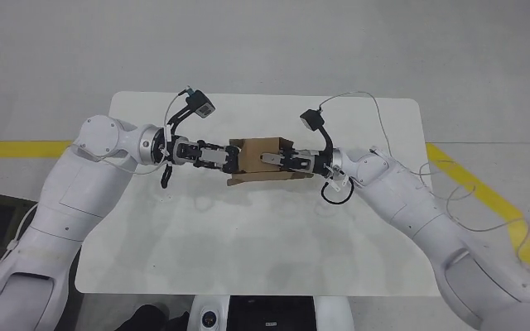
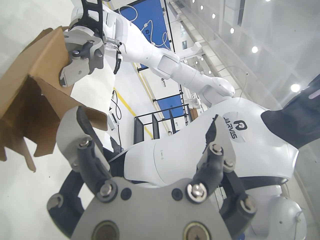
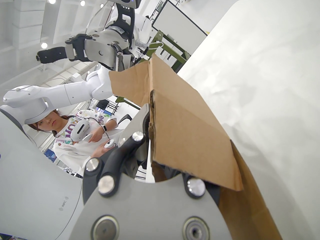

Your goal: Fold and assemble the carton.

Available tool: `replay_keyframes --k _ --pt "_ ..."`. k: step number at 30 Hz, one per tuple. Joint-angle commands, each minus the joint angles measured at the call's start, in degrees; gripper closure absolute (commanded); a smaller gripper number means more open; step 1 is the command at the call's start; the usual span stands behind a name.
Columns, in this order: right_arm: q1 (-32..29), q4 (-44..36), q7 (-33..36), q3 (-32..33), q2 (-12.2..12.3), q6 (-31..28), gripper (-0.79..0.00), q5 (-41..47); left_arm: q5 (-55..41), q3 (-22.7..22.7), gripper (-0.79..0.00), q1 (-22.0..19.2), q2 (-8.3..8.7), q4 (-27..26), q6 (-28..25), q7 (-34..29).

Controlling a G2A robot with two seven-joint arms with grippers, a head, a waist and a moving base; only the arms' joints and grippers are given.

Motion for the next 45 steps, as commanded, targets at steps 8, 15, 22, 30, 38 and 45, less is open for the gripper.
replay_keyframes --k 8,15,22,30,38,45 --pt "-0.5 -0.8 -0.5 0.7 -1.8 0.0 0.000 -1.7 1.3 0.7 -0.785 -0.1 -0.93 1.0 1.4 2.5" --pt "-0.5 -0.1 0.7 1.1 -3.1 0.0 0.000 -1.4 4.0 0.6 -0.785 -0.3 -1.32 0.7 0.0 2.1" --pt "-0.6 1.6 1.4 2.0 -4.1 -0.3 0.000 -1.3 6.9 0.0 -0.785 -0.1 -1.48 0.0 -0.8 2.5" --pt "-1.3 6.5 3.2 5.1 -3.5 -2.3 0.000 -0.8 6.9 -2.3 -0.785 -0.1 -1.37 1.2 -1.2 2.9" --pt "-3.1 2.8 6.4 8.2 -1.7 -0.7 0.000 -0.2 9.8 -2.6 -0.785 0.4 -1.45 3.3 -0.7 3.5" --pt "-5.9 -3.7 9.3 9.4 -0.3 2.2 0.000 0.5 10.2 -2.9 -0.785 0.3 -1.73 4.0 -0.6 4.0"
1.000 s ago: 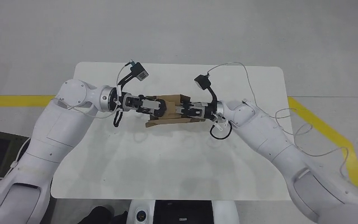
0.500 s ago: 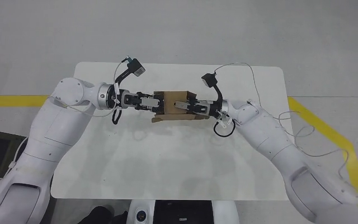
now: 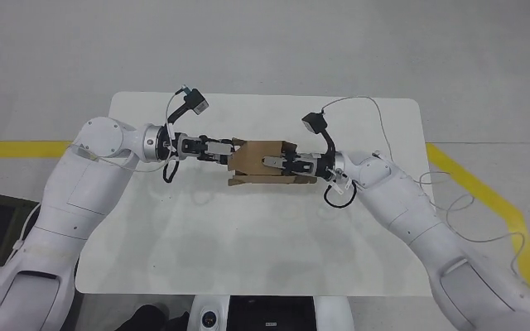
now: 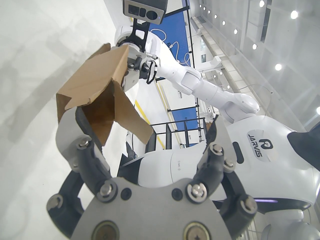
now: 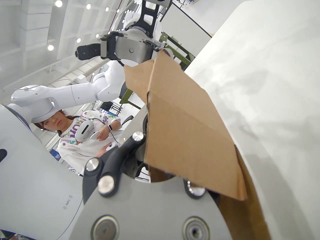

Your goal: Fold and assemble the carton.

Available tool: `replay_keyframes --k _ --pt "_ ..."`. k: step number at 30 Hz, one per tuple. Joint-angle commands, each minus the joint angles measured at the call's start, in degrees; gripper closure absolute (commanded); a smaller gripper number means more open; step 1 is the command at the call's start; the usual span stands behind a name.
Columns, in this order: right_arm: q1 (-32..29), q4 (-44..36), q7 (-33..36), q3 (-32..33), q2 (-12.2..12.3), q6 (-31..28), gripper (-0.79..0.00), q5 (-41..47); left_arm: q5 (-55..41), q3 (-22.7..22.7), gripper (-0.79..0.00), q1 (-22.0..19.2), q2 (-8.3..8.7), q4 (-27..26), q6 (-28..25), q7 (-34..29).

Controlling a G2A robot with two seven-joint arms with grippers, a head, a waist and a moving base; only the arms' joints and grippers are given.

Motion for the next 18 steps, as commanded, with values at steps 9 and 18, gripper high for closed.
replay_keyframes --k 9,18 --pt "-2.1 -5.2 2.8 0.2 0.5 2.8 0.000 0.4 -0.8 -0.5 -0.785 -1.2 -0.49 2.0 0.3 -0.2" --pt "-2.3 -6.1 3.3 -1.2 -0.2 3.3 0.000 0.5 -2.4 -0.8 -0.785 -1.1 -0.84 1.5 0.7 -1.9"
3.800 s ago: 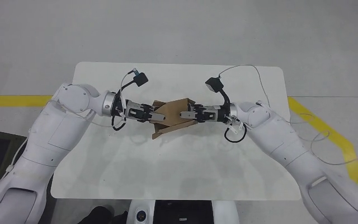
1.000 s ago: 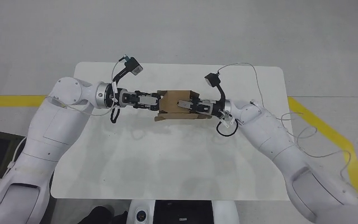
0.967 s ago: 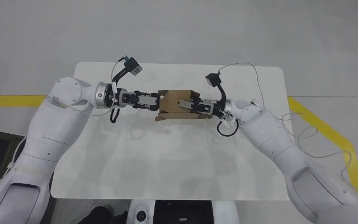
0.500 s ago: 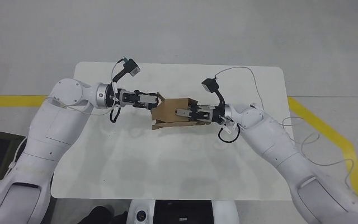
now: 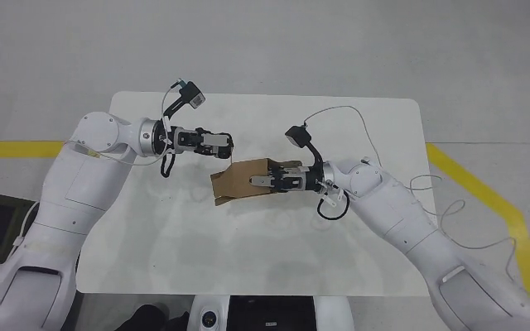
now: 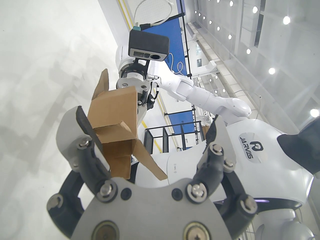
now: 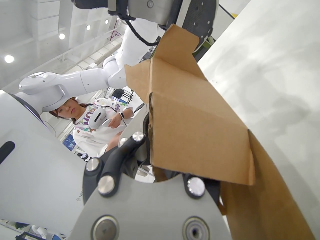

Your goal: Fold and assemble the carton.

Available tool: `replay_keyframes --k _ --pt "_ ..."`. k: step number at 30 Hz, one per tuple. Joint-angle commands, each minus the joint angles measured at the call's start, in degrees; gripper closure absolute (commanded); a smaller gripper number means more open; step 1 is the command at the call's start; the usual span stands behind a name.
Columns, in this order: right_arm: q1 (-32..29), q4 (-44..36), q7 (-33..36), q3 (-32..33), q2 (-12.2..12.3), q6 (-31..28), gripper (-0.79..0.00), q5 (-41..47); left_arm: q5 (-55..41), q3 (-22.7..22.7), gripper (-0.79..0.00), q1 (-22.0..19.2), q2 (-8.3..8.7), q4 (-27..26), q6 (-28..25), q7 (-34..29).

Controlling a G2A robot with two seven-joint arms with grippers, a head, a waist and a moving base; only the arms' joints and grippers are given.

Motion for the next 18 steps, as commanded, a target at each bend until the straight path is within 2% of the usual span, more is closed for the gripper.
replay_keyframes --k 1,18 --pt "0.0 0.0 -0.1 -0.4 -0.2 -0.1 0.000 0.0 -0.3 -0.1 -0.785 0.2 -0.04 -0.4 0.1 -0.4" --pt "0.6 2.6 -1.9 -1.4 -1.6 -1.9 0.000 0.5 -0.2 -0.8 -0.785 1.8 -0.22 -3.0 0.7 -2.8"
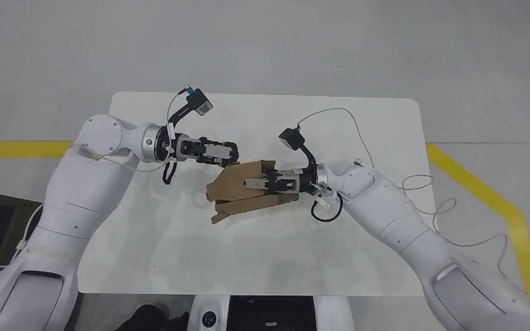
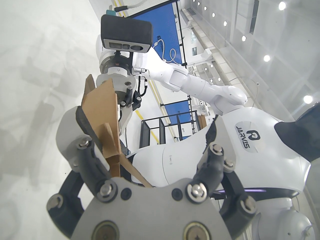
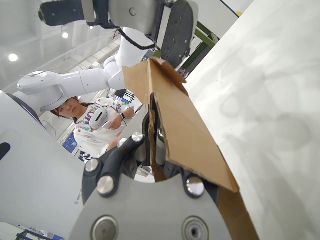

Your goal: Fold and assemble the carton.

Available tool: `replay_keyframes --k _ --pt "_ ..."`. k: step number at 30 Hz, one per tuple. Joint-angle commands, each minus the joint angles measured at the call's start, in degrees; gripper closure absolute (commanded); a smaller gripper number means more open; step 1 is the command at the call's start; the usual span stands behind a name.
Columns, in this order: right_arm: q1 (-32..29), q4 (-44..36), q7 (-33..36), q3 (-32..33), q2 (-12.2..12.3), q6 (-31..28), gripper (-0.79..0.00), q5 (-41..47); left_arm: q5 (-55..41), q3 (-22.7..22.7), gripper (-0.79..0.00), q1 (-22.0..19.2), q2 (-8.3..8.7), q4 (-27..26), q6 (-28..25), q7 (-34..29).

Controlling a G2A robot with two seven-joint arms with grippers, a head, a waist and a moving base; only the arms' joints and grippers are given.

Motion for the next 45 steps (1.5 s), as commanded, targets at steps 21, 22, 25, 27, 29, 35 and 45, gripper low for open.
replay_keyframes --k 21,22,25,27,29,35,45 --pt "-0.4 1.4 -6.9 6.7 0.5 1.0 0.000 -6.8 4.6 -1.9 -0.785 0.7 0.07 -1.6 -0.6 3.3" --pt "-0.3 1.4 -7.4 6.8 0.4 1.0 0.000 -7.1 4.9 -1.9 -0.785 0.8 0.06 -1.8 -0.6 3.4" --pt "-0.1 1.8 -8.9 7.0 0.0 0.9 0.000 -7.9 5.6 -1.9 -0.785 1.3 0.09 -2.3 -0.7 3.3" --pt "0.2 2.2 -9.7 7.3 -0.2 0.8 0.000 -8.5 5.9 -2.0 -0.785 1.5 0.11 -2.6 -0.6 3.2" --pt "0.6 2.7 -10.8 7.7 -0.4 0.8 0.000 -9.3 5.9 -2.1 -0.785 1.8 0.14 -2.9 -0.5 3.1" --pt "1.4 4.1 -14.2 8.9 -1.0 0.7 0.000 -12.2 5.4 -2.5 -0.785 2.6 0.21 -4.2 0.0 2.5" --pt "2.3 4.2 -17.1 9.1 -2.5 0.3 0.000 -13.3 5.0 -2.7 -0.785 3.6 0.19 -5.6 0.8 2.1"
